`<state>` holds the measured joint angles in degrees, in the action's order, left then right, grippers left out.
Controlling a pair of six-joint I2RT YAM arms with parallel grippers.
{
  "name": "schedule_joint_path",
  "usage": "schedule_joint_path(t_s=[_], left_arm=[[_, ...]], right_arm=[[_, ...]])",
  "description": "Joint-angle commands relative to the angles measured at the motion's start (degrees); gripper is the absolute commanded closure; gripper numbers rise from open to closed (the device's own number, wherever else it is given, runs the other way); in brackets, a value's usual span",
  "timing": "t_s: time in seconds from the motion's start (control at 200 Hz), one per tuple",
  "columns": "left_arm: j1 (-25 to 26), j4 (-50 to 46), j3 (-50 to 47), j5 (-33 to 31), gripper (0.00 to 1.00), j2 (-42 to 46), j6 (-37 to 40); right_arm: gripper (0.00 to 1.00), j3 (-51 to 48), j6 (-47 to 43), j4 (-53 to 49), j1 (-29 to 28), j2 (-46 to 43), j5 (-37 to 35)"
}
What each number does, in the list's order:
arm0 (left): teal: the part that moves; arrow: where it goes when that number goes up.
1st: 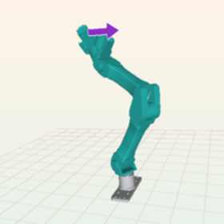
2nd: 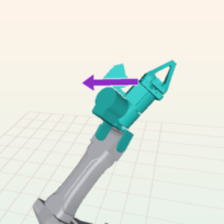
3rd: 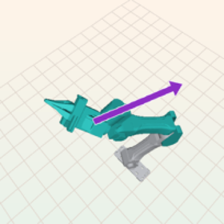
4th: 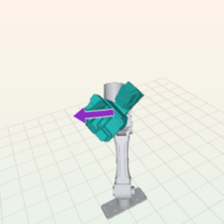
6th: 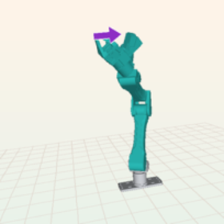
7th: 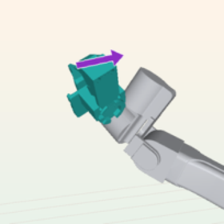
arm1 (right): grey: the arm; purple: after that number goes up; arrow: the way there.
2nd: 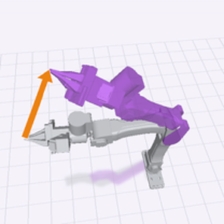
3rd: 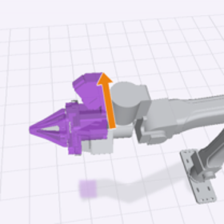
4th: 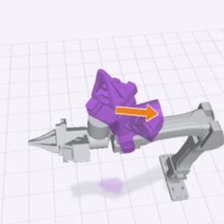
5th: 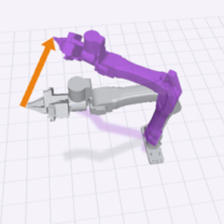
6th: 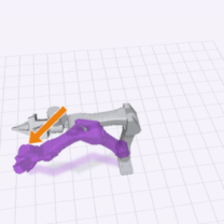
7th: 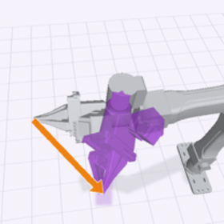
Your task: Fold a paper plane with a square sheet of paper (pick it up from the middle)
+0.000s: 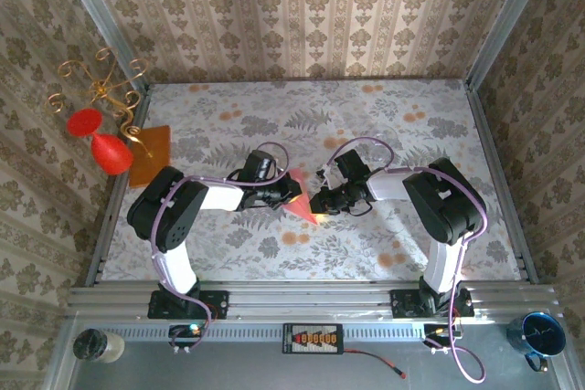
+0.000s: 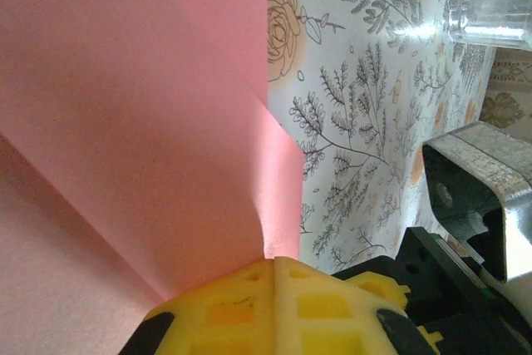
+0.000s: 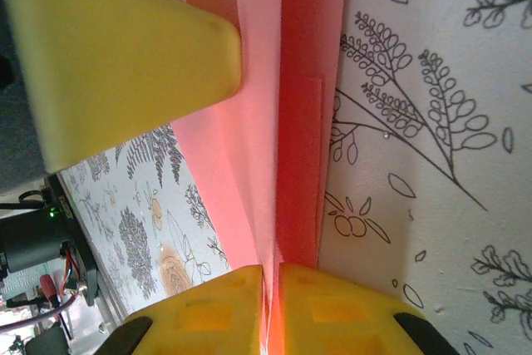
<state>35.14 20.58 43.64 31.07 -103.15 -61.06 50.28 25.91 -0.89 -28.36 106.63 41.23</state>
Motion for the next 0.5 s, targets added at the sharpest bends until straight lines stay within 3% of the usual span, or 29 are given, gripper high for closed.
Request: schedule_joint_path(t_s=[0.0,0.495], left_arm=[[-0.59,-0.52,1.09,-0.24,0.96,-0.82,0.4],[-0.68,-1.5,1.36,-0.33,0.97,-1.52,0.6]], right_arm=[[0.84,-0.76,0.62,-3.95,0.14,1.86,-2.13],[0.85,-0.76,1.0,-4.09,0.23,1.81,-1.56]])
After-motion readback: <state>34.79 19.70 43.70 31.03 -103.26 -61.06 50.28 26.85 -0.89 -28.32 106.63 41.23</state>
